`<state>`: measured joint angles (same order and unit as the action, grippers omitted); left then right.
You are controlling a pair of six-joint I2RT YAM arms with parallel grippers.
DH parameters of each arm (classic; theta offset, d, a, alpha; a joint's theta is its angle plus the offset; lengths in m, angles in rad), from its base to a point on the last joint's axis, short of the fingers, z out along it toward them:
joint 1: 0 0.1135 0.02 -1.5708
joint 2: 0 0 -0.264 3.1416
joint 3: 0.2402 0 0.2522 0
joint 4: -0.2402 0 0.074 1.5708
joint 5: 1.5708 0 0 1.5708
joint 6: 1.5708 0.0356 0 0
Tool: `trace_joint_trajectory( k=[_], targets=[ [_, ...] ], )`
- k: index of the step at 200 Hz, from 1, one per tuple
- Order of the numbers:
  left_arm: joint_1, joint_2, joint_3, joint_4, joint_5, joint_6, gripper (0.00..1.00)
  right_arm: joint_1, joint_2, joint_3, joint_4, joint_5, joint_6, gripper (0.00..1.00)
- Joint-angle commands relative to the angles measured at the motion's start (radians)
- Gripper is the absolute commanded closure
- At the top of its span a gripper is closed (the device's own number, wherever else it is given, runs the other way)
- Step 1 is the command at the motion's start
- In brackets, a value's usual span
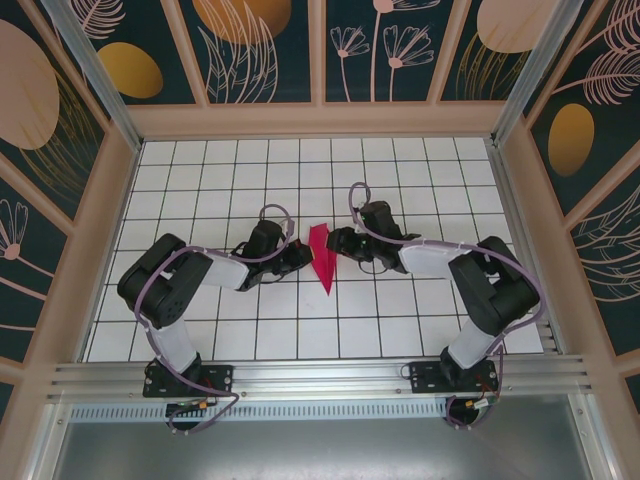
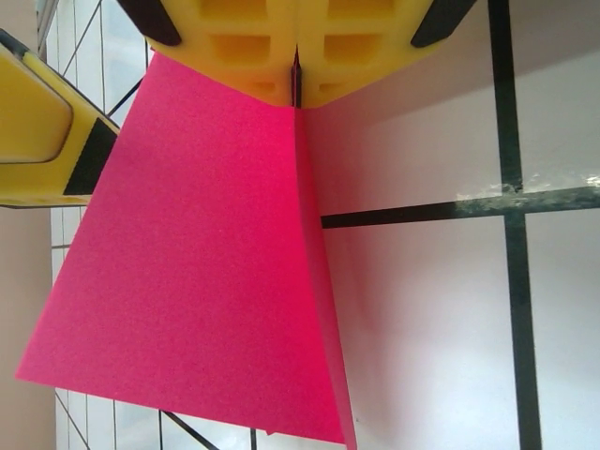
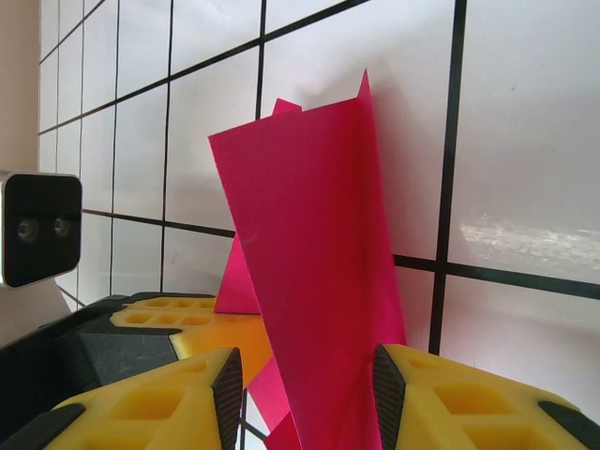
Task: Fold a paper plane with a square sheet of paper (pick it up from the middle)
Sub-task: Turn over a paper plane at the center of the table.
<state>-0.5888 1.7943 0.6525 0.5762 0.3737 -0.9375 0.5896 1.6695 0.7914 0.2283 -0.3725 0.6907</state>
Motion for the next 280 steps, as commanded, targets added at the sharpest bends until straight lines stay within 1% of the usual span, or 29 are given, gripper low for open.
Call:
trace_joint_trajectory(
  k=[1,64,107,129,146,160,191,280],
  targets=[
    [0.007,0.011,-0.002,-0.021,-0.034,-0.008,1.00,0.018,0.020,0.046,0.001,-0.031,0.000,0.56],
    [0.009,0.030,0.007,-0.055,-0.053,-0.012,1.00,0.026,0.073,0.083,-0.043,-0.031,-0.005,0.56],
    [0.009,0.035,0.013,-0.077,-0.066,-0.009,1.00,0.027,0.088,0.104,-0.093,0.010,-0.013,0.55],
    [0.010,0.037,0.011,-0.086,-0.076,-0.014,1.00,0.028,0.095,0.094,-0.077,-0.001,-0.018,0.50],
    [0.011,0.039,0.009,-0.089,-0.079,-0.018,1.00,0.032,0.079,0.055,-0.005,-0.050,-0.024,0.43],
    [0.013,0.039,0.009,-0.089,-0.079,-0.021,1.00,0.040,0.052,0.026,0.039,-0.079,-0.026,0.40],
    [0.015,0.042,0.010,-0.089,-0.076,-0.020,1.00,0.057,0.019,0.021,-0.008,-0.067,-0.037,0.39],
    [0.017,0.046,0.013,-0.087,-0.065,-0.022,1.00,0.111,0.019,0.027,-0.139,-0.002,-0.001,0.40]
  ],
)
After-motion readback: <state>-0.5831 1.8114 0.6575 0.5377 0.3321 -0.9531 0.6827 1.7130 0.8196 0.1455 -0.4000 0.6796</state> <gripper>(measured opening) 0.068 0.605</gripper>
